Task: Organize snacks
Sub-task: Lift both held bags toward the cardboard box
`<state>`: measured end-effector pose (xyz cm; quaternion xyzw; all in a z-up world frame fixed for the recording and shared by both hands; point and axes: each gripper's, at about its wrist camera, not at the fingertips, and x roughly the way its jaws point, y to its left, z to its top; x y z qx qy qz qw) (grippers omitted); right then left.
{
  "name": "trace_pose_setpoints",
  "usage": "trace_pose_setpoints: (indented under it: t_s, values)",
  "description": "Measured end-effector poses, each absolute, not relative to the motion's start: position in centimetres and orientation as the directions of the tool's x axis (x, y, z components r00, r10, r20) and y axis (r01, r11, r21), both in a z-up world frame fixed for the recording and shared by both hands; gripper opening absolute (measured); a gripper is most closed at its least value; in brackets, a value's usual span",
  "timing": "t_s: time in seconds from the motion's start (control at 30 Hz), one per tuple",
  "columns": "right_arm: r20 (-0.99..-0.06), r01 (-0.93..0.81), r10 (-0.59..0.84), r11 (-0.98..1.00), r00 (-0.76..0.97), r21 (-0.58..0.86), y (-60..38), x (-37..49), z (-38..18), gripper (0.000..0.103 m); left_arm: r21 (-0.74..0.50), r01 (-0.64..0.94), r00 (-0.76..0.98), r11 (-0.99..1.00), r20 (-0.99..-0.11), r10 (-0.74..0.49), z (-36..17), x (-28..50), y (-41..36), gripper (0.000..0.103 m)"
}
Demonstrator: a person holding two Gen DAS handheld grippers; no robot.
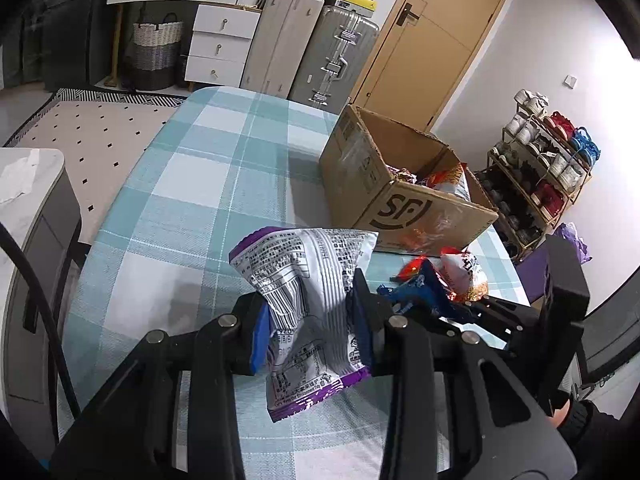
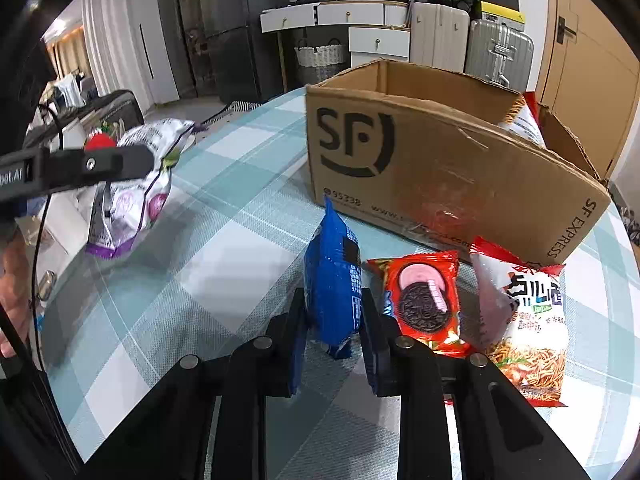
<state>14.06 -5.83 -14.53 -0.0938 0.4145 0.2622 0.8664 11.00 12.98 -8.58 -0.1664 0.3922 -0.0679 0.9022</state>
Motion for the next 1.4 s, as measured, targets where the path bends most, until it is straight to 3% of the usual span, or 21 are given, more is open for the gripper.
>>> trace_pose_setpoints:
  t_s: [0.47, 0.97, 1.4]
  values:
    - [-0.693, -0.472, 0.488, 0.849, 0.531, 0.236, -10.1, 13.3, -12.0, 0.024, -0.275, -0.002, 0.697, 0.961, -0.69, -0.196, -8.4, 10.5, 11.8, 0.032]
    - [-0.512, -0.462, 0.618, 0.786, 0.597, 0.41, -14.8, 7.8, -5.4, 0.024, -0.229, -0.001, 0.707, 0.973, -0.688, -0.161, -6.3, 8.9, 8.3, 0.032]
    - [-0.449, -0.433, 0.645, 0.756, 0.619, 0.49, -18.7, 6.4, 0.8, 0.024, -0.293, 0.078, 0.707, 0.953, -0.658, -0.26, -1.4, 9.8, 6.6, 0.032]
